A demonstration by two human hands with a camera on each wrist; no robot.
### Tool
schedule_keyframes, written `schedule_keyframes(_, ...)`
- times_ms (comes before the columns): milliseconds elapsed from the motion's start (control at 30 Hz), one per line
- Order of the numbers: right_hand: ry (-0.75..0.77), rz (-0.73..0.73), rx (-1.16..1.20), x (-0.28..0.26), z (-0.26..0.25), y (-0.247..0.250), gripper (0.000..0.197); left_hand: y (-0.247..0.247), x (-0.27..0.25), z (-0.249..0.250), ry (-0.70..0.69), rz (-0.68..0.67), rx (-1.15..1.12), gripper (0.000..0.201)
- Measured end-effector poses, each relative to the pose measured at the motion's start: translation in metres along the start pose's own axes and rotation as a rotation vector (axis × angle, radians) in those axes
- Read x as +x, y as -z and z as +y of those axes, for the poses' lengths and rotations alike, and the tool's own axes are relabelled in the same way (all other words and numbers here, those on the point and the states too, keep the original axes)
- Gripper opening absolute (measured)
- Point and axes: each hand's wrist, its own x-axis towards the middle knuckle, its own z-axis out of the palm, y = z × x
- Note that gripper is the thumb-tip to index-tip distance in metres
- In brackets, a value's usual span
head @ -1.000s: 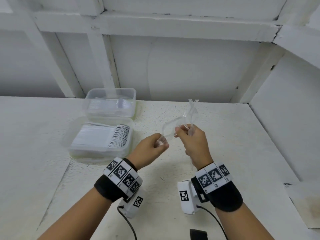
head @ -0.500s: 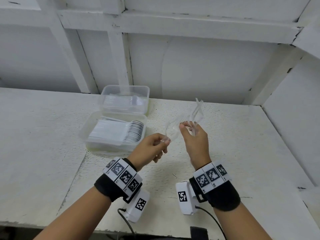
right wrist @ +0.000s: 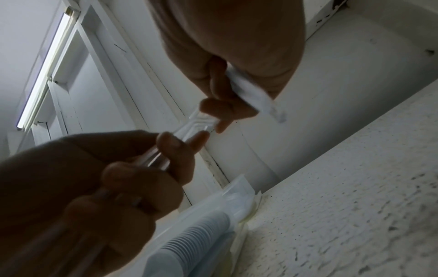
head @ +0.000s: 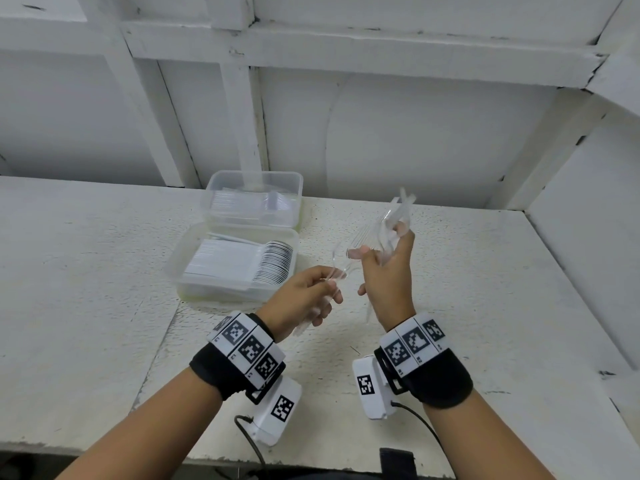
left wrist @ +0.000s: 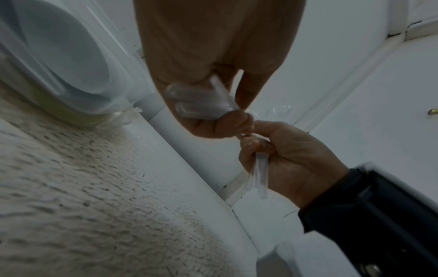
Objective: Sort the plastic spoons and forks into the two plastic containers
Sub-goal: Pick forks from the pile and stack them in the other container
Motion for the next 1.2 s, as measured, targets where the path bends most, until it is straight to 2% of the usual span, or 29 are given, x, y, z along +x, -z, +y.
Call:
schedule_keyframes(67, -0.025, -0.035, -0.011, 0.003, 0.000, -0.001, 0.037, 0.002, 0.000, 0.001, 0.019, 0.022, -0.043, 0.020)
schedule_keyframes(167, -0.023, -0.082, -0.065, 0.006, 0.001, -0.002, 0.019, 0.006, 0.001, 0.004, 0.059, 0.040, -0.147, 0.023)
schedule_keyframes(267, 0.014, -0.144, -0.075, 0.006, 0.000, -0.004, 0.004, 0.010, 0.001, 0.009, 0.105, -0.012, -0.170, 0.025)
schedule_keyframes(400, 0.051, -0.151, -0.078, 0.006, 0.000, -0.009, 0.005, 0.009, 0.000, 0.011, 0.132, -0.104, -0.098, 0.031)
schedule_keyframes(567, 0.045, -0.077, -0.106, 0.011, 0.009, -0.015, 0.018, 0.009, 0.000, 0.007, 0.095, -0.096, -0.107, 0.040)
schedule_keyframes(733, 0.025, -0.159, -0.017, 0.007, 0.004, -0.013, 0.033, 0.012, 0.000, 0.007, 0.034, -0.093, -0.104, 0.032)
schedule_keyframes(867, -0.010, -0.204, 0.045, 0.008, 0.004, -0.014, 0.044, 0.014, 0.000, 0.006, 0.076, -0.138, -0.203, 0.033)
schedule_keyframes(1033, -0.084, -0.278, 0.132, 0.013, 0.007, -0.014, 0.038, 0.016, 0.001, 0.004, 0.151, -0.251, -0.281, 0.036)
schedule_keyframes(1133, -0.077, -0.355, 0.152, 0.014, 0.005, -0.014, 0.017, 0.021, 0.003, 0.005, 0.196, -0.314, -0.333, 0.035)
schedule_keyframes(1200, -0.043, -0.410, 0.145, 0.014, 0.002, -0.013, 0.016, 0.023, 0.004, 0.007, 0.231, -0.335, -0.369, 0.035)
